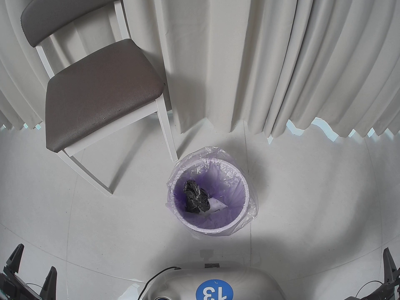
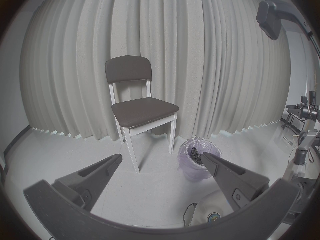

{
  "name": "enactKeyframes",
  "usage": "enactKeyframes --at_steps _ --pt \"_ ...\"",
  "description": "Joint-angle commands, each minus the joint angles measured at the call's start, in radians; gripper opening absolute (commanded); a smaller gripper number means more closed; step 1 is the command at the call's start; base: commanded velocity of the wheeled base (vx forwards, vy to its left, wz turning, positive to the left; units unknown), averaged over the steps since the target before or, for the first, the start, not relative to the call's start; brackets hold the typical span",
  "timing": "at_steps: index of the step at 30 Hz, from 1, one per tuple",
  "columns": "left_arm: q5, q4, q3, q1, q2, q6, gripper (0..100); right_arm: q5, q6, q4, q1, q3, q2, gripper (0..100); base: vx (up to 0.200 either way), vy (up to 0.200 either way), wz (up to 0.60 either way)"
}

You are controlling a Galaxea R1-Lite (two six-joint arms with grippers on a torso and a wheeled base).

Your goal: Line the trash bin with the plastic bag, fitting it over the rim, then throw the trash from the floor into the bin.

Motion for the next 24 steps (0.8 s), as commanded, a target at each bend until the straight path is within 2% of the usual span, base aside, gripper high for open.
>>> enactKeyframes --at_steps 1,4,7,24 --pt "0.005 -0.002 0.018 0.001 -0.016 -0.003 100 0.033 -0.002 -0.023 0.0 0.012 -0.013 100 0.0 0.0 0.0" --pt "0.064 0.026 0.018 0.002 -0.016 0.02 100 0.039 -0.002 -0.084 0.0 0.04 -0.013 100 0.0 0.0 0.0" --pt "0.127 0.043 0.018 0.001 -0.016 -0.009 100 0.041 -0.003 -0.149 0.0 0.067 -0.013 100 0.0 0.0 0.0" --pt "0.131 0.044 0.018 0.001 -0.016 -0.046 100 0.033 -0.005 -0.143 0.0 0.097 -0.013 100 0.0 0.0 0.0"
